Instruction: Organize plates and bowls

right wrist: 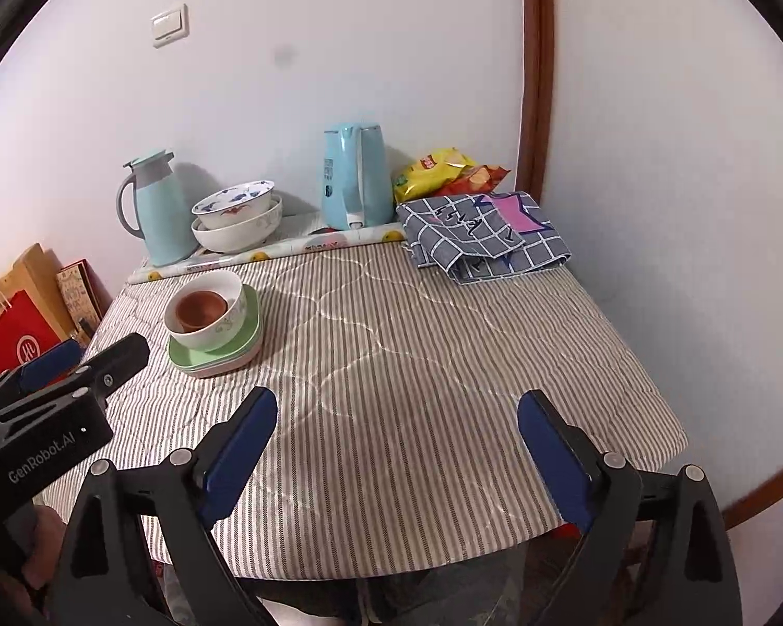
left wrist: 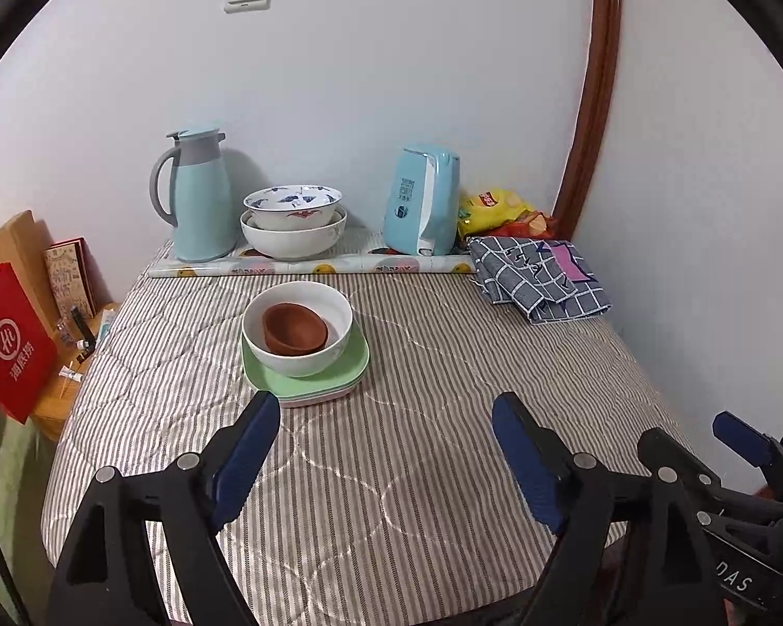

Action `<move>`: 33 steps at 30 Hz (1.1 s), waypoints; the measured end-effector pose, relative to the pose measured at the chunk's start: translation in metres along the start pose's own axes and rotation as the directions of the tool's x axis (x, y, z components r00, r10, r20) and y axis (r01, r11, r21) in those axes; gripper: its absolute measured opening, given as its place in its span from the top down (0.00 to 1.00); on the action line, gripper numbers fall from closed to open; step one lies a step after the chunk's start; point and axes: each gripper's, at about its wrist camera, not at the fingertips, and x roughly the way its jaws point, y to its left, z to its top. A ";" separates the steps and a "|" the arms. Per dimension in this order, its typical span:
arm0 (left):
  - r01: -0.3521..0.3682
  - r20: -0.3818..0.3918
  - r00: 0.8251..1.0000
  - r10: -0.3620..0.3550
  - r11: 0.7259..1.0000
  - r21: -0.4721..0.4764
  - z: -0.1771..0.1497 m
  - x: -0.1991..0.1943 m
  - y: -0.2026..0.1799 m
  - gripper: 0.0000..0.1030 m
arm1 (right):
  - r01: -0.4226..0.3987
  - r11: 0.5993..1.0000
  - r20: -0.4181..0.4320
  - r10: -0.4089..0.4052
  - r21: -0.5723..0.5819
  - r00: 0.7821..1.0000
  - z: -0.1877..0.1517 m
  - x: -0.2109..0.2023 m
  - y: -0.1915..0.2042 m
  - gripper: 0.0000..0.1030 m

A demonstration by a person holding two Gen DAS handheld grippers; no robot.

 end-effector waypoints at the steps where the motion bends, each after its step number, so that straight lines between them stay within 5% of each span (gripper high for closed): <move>1: 0.001 -0.005 1.000 -0.001 1.000 0.008 -0.001 0.000 -0.001 0.20 | 0.002 1.000 0.002 -0.002 0.001 1.000 0.000 0.000 0.000 0.10; 33: -0.019 0.000 1.000 0.019 0.999 0.027 -0.009 -0.005 -0.004 0.20 | 0.019 1.000 -0.005 -0.019 0.016 1.000 -0.008 0.002 -0.008 0.10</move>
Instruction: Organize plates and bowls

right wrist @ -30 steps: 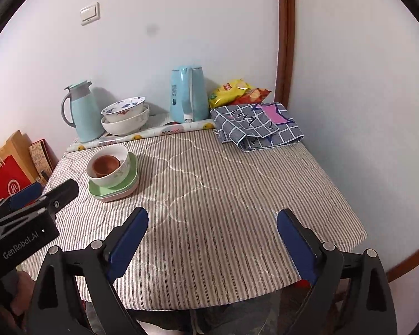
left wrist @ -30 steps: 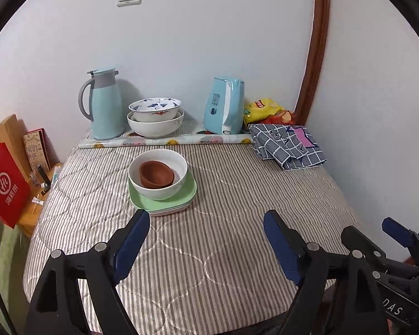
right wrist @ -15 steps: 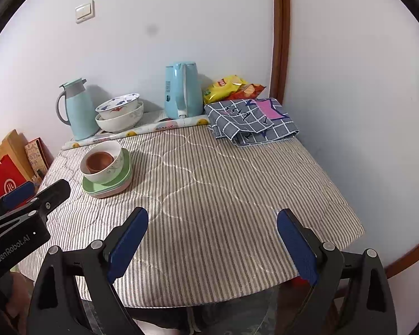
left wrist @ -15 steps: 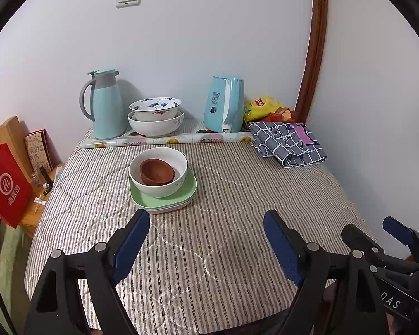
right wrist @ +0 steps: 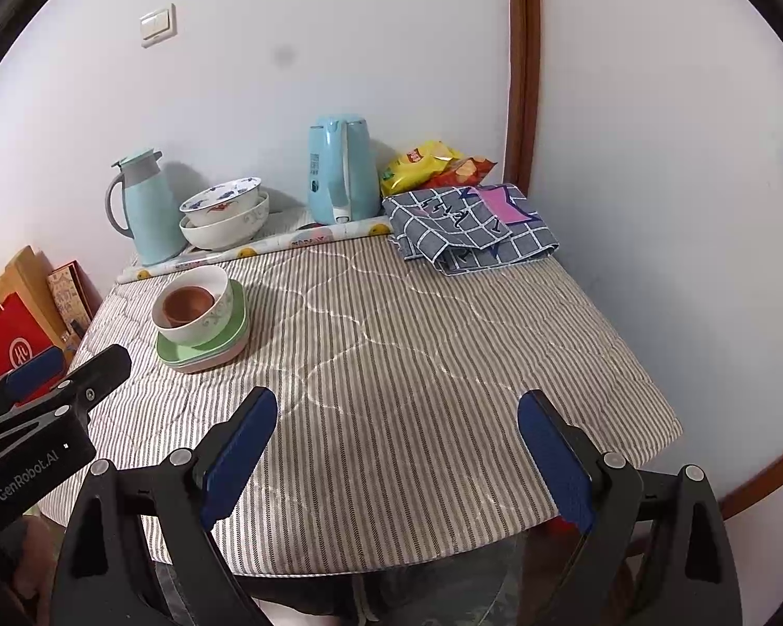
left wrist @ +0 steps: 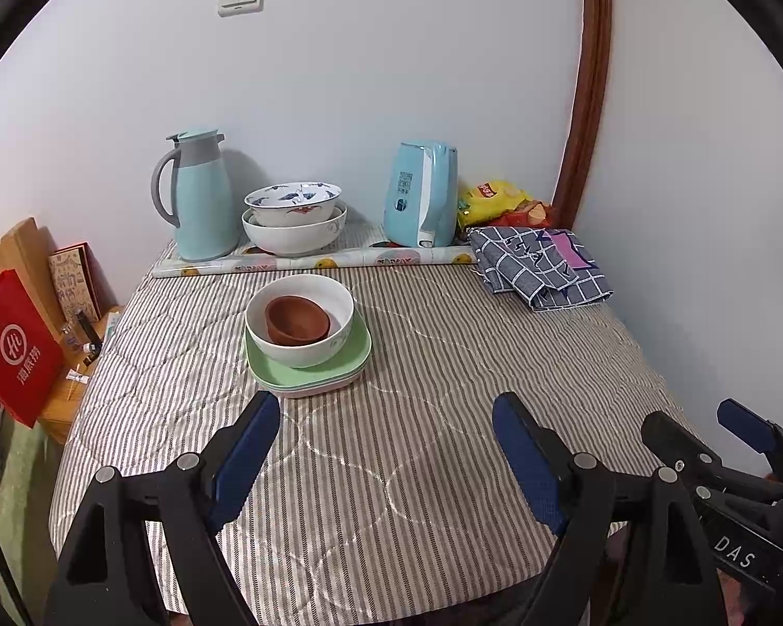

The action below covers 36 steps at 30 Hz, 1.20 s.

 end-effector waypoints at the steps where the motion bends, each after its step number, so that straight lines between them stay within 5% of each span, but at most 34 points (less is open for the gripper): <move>1: 0.000 0.000 1.000 0.000 1.000 0.000 0.000 0.000 0.000 0.20 | -0.001 1.000 0.000 0.001 0.000 1.000 0.000 0.000 0.000 0.10; 36: -0.003 0.008 1.000 0.003 1.000 0.004 0.001 -0.003 0.002 0.20 | -0.006 1.000 0.009 0.006 -0.011 1.000 0.001 -0.003 0.001 0.10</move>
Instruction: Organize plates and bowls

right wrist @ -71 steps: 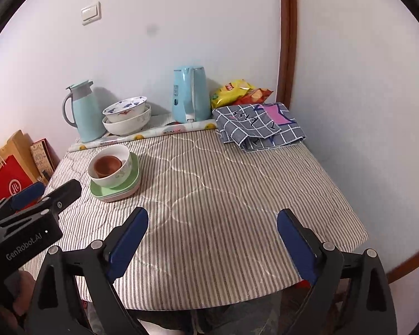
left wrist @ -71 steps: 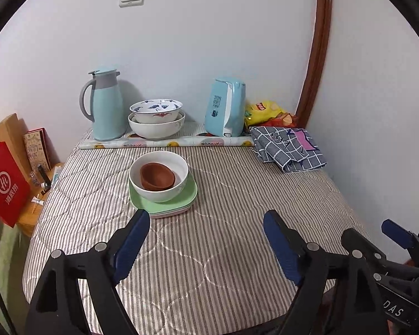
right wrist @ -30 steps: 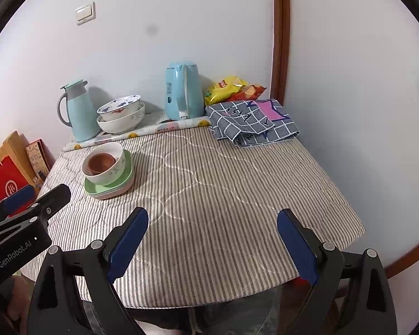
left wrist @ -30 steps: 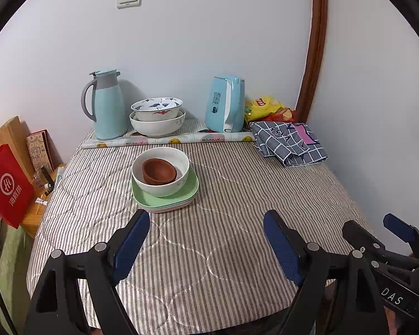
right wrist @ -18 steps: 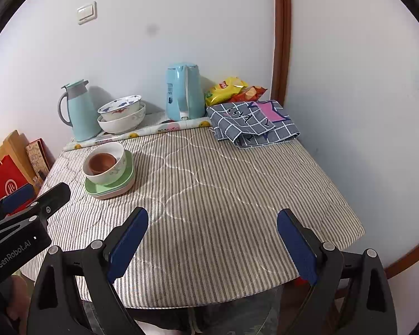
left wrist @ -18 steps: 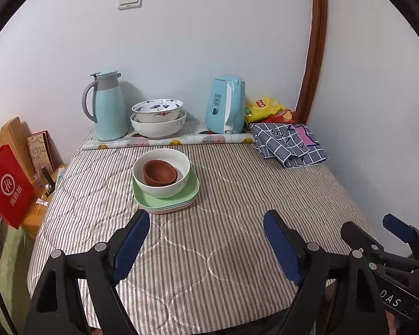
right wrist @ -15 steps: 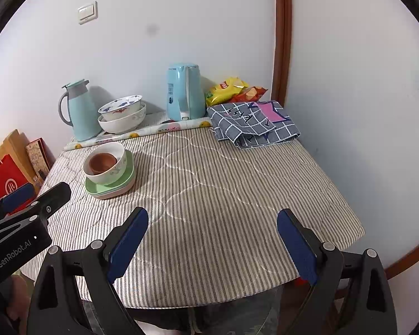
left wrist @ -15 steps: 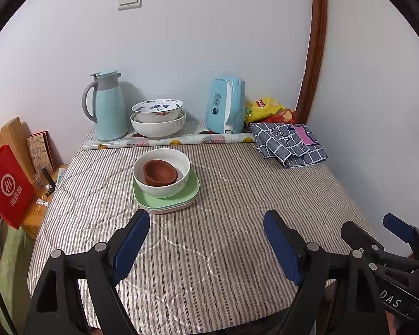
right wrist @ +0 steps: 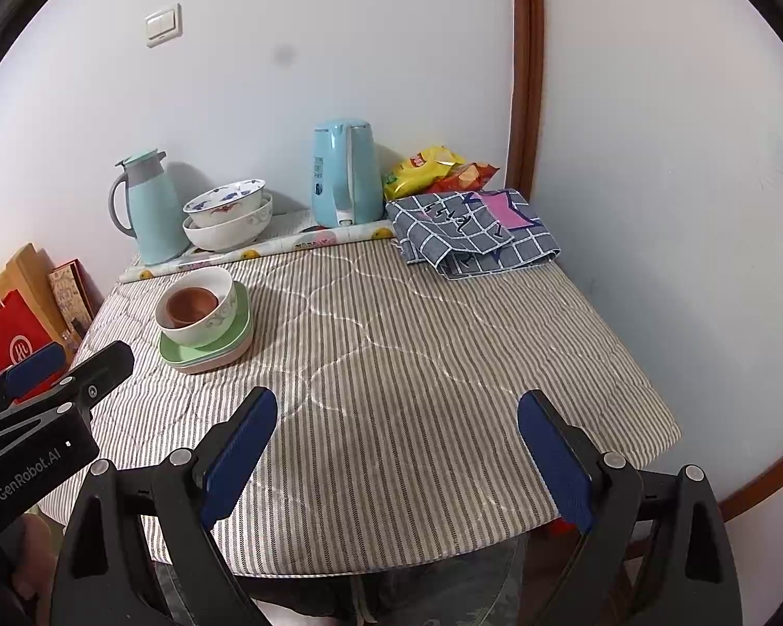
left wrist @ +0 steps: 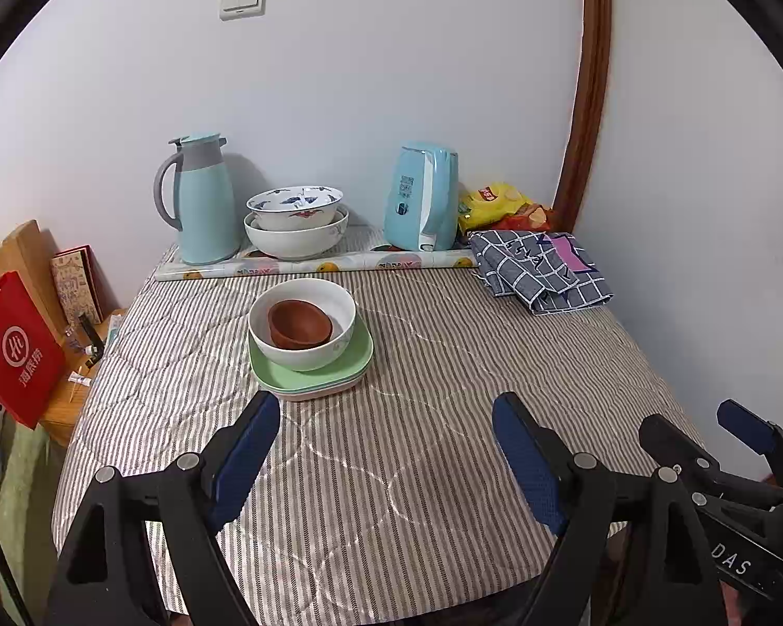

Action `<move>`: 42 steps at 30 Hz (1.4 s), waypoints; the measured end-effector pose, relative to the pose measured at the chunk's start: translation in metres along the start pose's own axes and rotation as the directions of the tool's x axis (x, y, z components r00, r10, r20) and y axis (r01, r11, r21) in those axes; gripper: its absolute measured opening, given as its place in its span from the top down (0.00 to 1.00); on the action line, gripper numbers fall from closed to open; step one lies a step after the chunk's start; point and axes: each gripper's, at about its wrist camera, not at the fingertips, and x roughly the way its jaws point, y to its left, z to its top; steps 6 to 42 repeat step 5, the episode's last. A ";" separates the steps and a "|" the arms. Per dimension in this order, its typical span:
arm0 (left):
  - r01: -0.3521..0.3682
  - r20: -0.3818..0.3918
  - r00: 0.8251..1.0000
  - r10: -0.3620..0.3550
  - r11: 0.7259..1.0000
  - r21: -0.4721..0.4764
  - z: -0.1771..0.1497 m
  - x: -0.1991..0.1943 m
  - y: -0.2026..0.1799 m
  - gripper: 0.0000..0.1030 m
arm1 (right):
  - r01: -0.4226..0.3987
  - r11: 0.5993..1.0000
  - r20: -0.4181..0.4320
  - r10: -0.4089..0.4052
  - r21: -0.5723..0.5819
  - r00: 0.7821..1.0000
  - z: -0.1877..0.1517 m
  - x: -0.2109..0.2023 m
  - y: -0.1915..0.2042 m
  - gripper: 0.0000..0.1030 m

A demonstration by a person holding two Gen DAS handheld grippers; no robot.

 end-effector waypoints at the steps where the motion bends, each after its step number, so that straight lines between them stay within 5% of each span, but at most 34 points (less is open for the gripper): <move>1: -0.001 0.000 1.000 0.001 1.000 0.000 0.000 0.000 0.000 0.20 | -0.003 1.000 0.001 0.003 0.001 1.000 0.000 0.000 0.000 0.10; 42: 0.001 0.007 1.000 -0.001 1.000 -0.006 0.001 0.003 0.001 0.20 | -0.015 1.000 0.005 0.015 -0.005 1.000 0.000 0.001 0.001 0.09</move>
